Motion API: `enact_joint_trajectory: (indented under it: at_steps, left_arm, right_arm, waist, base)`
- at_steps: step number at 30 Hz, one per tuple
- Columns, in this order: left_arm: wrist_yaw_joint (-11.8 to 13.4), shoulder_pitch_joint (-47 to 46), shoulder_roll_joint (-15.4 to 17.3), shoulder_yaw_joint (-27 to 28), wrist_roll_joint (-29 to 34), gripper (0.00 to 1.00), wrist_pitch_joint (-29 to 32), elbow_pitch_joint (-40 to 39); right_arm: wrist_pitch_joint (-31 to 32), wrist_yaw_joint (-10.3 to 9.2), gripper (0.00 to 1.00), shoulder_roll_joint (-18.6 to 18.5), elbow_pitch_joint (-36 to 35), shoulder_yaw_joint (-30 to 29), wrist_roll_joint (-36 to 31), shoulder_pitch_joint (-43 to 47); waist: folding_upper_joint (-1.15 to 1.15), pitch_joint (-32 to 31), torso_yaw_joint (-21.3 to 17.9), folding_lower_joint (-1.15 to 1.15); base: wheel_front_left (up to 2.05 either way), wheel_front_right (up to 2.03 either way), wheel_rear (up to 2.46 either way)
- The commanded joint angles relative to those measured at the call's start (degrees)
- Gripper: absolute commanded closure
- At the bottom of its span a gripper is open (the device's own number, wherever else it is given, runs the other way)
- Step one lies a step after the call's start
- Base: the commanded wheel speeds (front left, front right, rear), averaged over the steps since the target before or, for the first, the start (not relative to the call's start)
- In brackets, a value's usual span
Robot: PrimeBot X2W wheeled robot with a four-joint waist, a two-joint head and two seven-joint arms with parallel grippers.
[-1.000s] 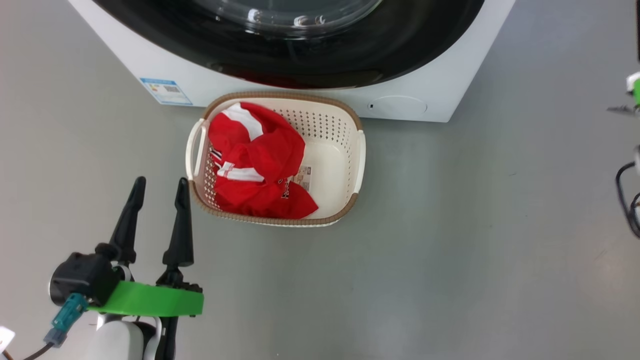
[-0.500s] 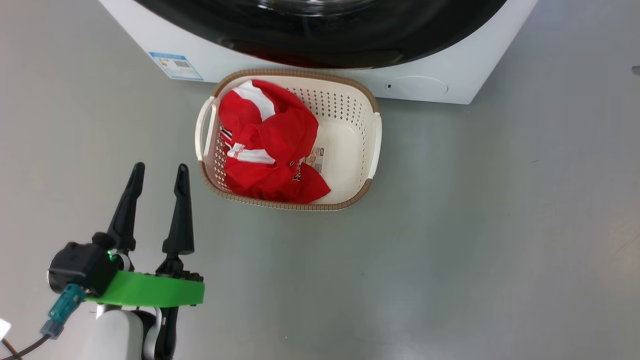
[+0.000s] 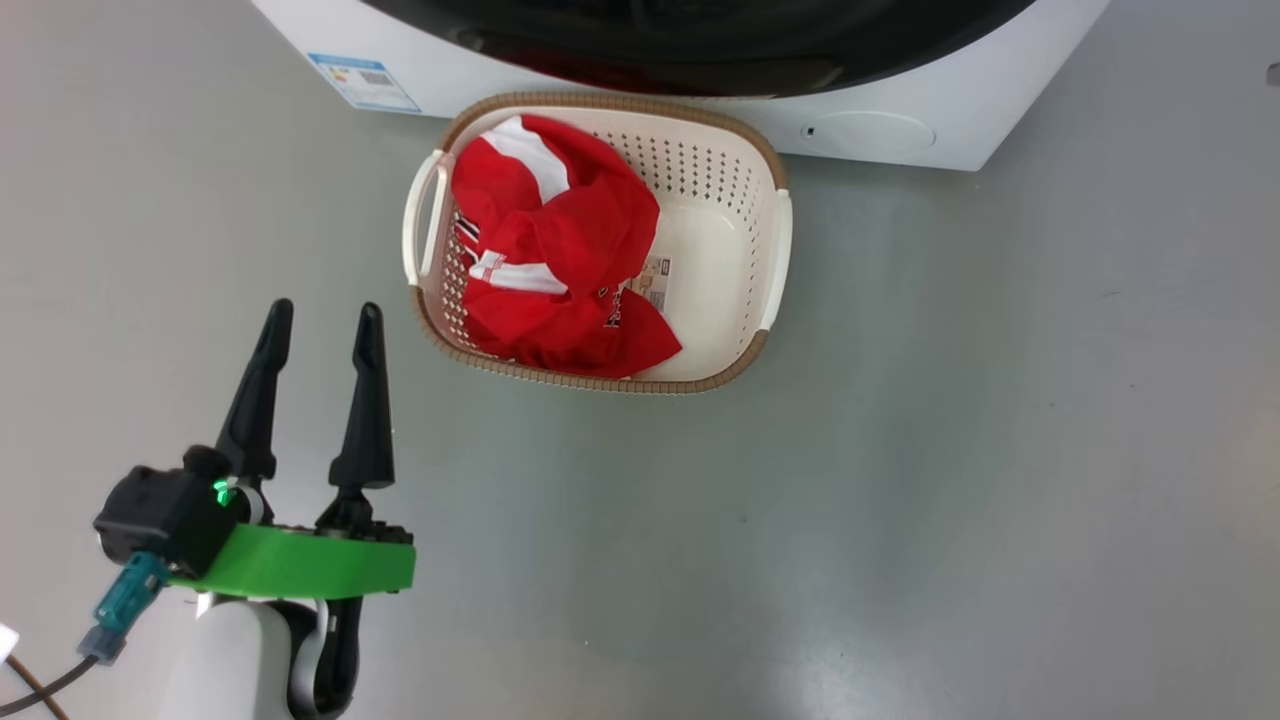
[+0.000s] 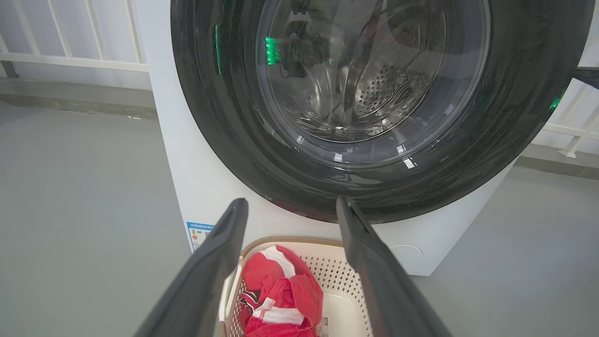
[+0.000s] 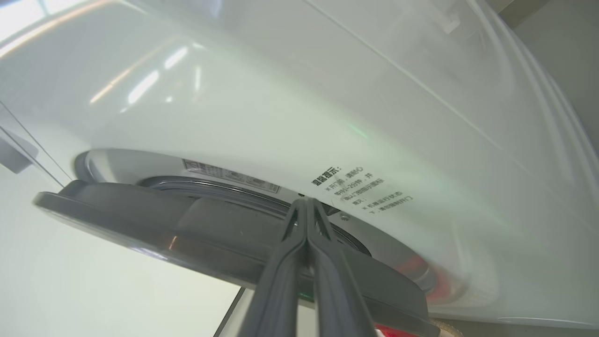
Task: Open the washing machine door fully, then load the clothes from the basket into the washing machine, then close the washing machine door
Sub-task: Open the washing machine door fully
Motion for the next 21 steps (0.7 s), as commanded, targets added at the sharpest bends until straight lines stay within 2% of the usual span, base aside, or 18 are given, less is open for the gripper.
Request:
enact_joint_trajectory:
  at_steps: [1, 21]
  left_arm:
    - [0.64, -1.13, 1.13, 1.52, -0.33, 0.00, -0.31, -1.66]
    - [1.61, -2.02, 1.12, 0.40, -1.88, 0.00, -0.31, -1.51]
  right_arm:
    - [0.84, -0.05, 1.00, 0.48, -0.87, 0.52, 0.80, -1.28]
    - [9.97, -0.05, 1.00, 2.81, 6.61, 2.71, 4.04, -8.91]
  waist:
    - [0.00, 0.57, 0.39, 0.00]
    - [0.00, 2.31, 2.53, 0.00]
  base:
    - [0.00, 0.00, 0.00]
    - [0.00, 0.00, 0.00]
